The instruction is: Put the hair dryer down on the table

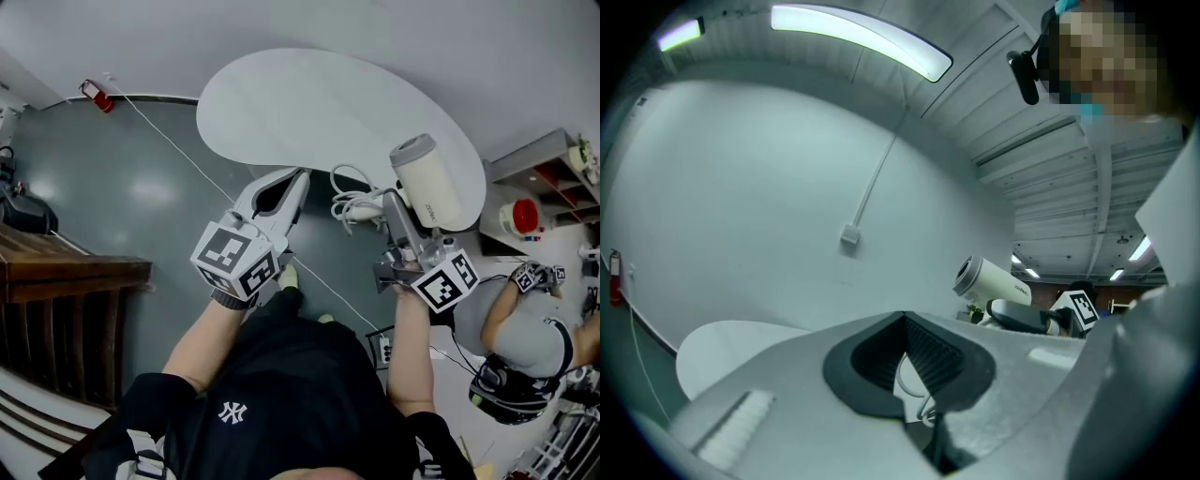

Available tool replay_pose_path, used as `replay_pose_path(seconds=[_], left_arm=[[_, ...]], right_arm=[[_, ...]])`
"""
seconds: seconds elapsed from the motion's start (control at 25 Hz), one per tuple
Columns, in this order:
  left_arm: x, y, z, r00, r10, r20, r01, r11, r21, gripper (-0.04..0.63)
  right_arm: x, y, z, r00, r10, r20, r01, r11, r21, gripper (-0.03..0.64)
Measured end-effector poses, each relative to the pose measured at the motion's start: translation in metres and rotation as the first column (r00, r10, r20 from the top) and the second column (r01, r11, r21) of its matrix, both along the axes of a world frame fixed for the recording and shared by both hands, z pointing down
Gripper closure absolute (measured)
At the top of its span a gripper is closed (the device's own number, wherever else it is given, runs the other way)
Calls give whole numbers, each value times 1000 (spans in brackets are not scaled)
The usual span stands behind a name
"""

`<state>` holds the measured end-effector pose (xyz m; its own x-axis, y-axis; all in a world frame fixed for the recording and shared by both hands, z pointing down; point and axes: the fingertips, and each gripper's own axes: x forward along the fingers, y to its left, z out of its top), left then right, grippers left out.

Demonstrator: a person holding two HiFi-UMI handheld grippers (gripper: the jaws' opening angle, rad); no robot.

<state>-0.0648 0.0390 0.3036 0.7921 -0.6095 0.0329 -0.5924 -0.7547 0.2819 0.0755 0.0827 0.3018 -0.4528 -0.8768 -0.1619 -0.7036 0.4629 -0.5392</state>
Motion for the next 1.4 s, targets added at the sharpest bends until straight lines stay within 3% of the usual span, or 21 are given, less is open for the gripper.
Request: replay_pose_path(seconds=[0.32, 0.84, 1.08, 1.4], left_arm=[[-23, -73, 24, 1000, 20, 7, -19, 999, -32, 595], [-11, -140, 58, 999, 11, 38, -9, 998, -63, 595], [12, -190, 84, 997, -28, 76, 35, 996, -85, 595], [47, -254, 136, 988, -75, 134, 95, 984, -153, 595]], right_arm=[[-32, -77, 18, 1000, -19, 10, 20, 996, -83, 403], [-39, -166, 71, 988, -152, 37, 156, 967, -200, 403], [-28, -226, 122, 968, -248, 45, 250, 925, -287, 403], [-10, -297, 201, 940, -323, 108, 338, 845, -414, 403]])
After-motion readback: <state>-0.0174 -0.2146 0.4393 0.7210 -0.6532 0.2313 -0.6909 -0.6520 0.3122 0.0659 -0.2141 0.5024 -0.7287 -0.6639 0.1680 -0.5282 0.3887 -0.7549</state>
